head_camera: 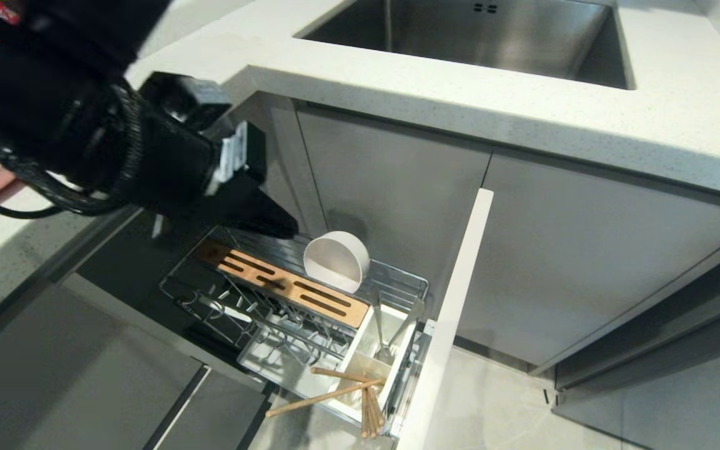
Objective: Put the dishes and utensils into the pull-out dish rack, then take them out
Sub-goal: Pick up the plate and place it in the cupboard
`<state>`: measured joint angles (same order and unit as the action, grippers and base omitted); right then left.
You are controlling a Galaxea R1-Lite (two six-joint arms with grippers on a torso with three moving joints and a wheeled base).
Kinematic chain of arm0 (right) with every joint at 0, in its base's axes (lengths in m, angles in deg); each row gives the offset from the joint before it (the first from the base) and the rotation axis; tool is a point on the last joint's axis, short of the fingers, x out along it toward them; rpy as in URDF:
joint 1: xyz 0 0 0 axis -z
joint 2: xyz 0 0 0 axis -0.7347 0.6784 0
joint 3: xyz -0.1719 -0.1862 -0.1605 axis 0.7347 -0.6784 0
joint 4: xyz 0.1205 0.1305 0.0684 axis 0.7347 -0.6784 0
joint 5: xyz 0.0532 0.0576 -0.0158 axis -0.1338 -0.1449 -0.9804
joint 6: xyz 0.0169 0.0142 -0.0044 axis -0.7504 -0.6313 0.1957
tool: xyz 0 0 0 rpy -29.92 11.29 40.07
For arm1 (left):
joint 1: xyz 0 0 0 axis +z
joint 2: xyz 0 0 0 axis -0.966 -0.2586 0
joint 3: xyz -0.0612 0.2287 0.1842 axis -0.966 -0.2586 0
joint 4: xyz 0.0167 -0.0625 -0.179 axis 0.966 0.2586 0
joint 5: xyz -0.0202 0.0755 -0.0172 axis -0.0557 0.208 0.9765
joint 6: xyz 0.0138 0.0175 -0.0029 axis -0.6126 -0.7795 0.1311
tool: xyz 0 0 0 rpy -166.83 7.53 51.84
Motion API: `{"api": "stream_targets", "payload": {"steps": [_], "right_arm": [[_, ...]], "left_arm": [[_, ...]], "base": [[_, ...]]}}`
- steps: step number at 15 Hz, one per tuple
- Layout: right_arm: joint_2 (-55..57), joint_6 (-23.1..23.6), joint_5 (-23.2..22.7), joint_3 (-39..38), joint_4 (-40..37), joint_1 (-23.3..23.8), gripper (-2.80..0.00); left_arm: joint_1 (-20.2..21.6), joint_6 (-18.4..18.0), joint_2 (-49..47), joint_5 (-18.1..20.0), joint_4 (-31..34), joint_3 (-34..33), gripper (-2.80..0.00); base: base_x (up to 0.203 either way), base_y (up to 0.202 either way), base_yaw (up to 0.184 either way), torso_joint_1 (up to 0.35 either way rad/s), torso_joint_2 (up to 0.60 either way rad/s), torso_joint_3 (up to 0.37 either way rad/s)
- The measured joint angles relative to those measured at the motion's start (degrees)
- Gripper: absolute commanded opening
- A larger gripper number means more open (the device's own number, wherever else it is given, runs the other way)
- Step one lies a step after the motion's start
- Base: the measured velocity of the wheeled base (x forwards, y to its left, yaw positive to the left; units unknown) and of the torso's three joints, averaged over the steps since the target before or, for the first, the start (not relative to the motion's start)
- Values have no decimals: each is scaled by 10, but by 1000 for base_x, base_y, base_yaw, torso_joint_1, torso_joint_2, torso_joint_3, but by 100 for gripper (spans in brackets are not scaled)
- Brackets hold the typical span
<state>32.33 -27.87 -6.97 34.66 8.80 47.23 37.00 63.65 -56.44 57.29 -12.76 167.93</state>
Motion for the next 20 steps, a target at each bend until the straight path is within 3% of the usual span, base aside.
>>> {"api": "stream_targets", "payload": {"steps": [2, 4, 7, 12, 14, 17, 18, 20], "right_arm": [[0, 0, 0, 0, 0, 0, -280], [0, 0, 0, 0, 0, 0, -280], [0, 0, 0, 0, 0, 0, -280], [0, 0, 0, 0, 0, 0, -280], [0, 0, 0, 0, 0, 0, -280], [0, 0, 0, 0, 0, 0, -280], [0, 0, 0, 0, 0, 0, -280], [0, 0, 0, 0, 0, 0, -280]], "left_arm": [[20, -6, 54, -1, -24, 0, -280], [67, -25, 102, 7, -51, 0, -280], [185, -68, 157, 40, -84, -1, -280], [371, -189, 213, 70, -96, -6, -280], [417, -247, 226, 57, -97, -19, -280], [434, -312, 237, -5, -112, -60, -280], [436, -326, 238, -14, -126, -74, 0], [436, -336, 237, -44, -156, -98, 0]], "base": [[0, 0, 0, 0, 0, 0], [0, 0, 0, 0, 0, 0], [0, 0, 0, 0, 0, 0], [0, 0, 0, 0, 0, 0], [0, 0, 0, 0, 0, 0], [0, 0, 0, 0, 0, 0], [0, 0, 0, 0, 0, 0], [0, 0, 0, 0, 0, 0]]}}
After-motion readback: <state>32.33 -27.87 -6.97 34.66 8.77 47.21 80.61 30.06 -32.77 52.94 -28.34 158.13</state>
